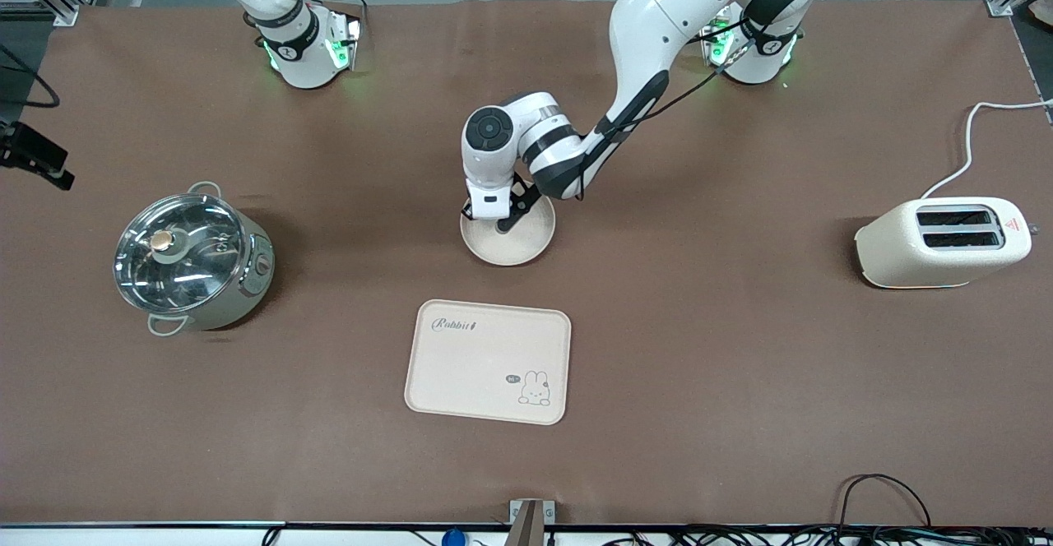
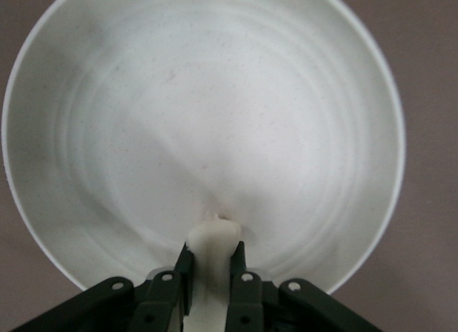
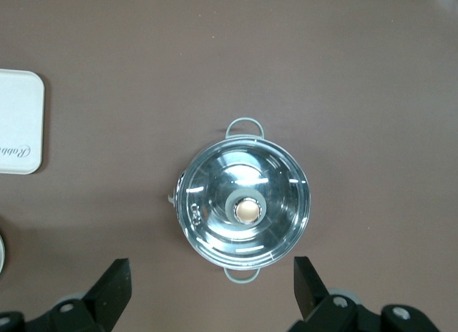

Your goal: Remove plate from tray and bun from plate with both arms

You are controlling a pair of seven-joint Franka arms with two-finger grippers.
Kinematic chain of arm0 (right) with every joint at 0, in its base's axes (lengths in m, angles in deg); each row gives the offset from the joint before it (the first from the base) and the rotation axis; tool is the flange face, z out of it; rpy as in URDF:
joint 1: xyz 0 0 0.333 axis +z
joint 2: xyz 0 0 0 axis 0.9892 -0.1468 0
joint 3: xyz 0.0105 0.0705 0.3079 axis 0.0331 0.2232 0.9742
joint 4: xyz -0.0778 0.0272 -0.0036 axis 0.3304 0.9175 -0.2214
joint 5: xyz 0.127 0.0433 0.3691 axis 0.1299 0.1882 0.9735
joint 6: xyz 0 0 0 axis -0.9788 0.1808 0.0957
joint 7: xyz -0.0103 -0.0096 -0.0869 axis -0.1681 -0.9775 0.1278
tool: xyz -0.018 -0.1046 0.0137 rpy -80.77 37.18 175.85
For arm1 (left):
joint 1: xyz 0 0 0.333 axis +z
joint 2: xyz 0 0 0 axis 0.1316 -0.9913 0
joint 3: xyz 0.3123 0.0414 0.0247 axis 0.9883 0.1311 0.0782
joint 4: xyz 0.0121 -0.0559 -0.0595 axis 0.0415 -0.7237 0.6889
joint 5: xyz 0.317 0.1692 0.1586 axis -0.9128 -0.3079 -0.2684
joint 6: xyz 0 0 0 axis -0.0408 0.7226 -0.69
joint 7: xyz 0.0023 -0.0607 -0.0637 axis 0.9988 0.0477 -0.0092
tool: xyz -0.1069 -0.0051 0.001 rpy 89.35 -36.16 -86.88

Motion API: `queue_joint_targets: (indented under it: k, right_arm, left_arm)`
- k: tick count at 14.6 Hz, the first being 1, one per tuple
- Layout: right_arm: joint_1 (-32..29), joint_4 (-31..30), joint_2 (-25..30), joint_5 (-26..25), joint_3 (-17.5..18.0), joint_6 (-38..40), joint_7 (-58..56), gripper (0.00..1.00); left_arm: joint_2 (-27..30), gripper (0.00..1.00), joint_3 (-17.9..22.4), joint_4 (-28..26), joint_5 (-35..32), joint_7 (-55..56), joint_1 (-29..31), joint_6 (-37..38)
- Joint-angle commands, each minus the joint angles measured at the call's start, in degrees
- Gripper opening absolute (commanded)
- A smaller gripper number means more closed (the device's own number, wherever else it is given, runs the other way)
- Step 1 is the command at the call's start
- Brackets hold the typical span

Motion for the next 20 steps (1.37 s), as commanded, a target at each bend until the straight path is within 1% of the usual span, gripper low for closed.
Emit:
queue_joint_targets:
  k: [1,4,5,6,8,11,14,16,18,20]
  right_arm:
    - [-0.7,-6.3,5.2,1.2,0.4,-1.8,-0.3,1.0]
    - [-2.3,-11.5,10.2,2.5,0.3,-2.7,-0.3,1.0]
    - [-2.7,-11.6,10.6,2.8,0.5,-2.2,-0.3,1.0]
    - [-2.7,-11.5,11.1,2.9,0.6,-1.3,-0.3,1.0]
    - [-1.8,-11.3,11.4,2.9,0.7,-0.8,0.0,1.0]
    - [-1.2,-10.9,11.1,3.0,2.2,-1.4,0.4,1.0]
    - [-0.4,-11.1,11.2,3.4,2.3,-0.9,1.3,1.0]
    - [-0.3,-11.0,11.2,3.4,2.3,-0.9,1.3,1.0]
    - [-0.4,-11.0,10.9,3.4,2.0,-1.1,1.3,1.0]
    - [-0.4,-10.9,10.7,3.4,2.0,-1.3,1.3,1.0]
  left_arm:
    - [4.8,0.22,0.0,-0.2,-0.9,0.2,2.6,4.8]
    - [11.0,0.21,-0.2,-0.8,-0.8,-2.0,8.1,11.9]
    - [12.4,0.19,-0.2,-1.3,-0.8,-4.0,9.9,14.3]
    - [13.4,0.15,-0.2,-1.6,-0.8,-5.4,12.4,16.3]
    - [16.0,0.15,-0.3,-3.7,-1.1,-10.0,18.2,18.6]
    - [19.1,0.15,-0.3,-9.0,-1.4,-19.1,25.6,18.6]
    - [18.4,0.15,-0.3,-11.8,-2.0,-28.0,33.4,18.1]
    - [16.5,0.15,-0.3,-11.7,-3.9,-29.9,36.9,16.7]
    - [14.2,0.15,-0.3,-11.4,-6.4,-32.4,40.7,12.3]
    - [12.0,0.17,-0.3,-11.6,-6.7,-35.6,43.1,8.1]
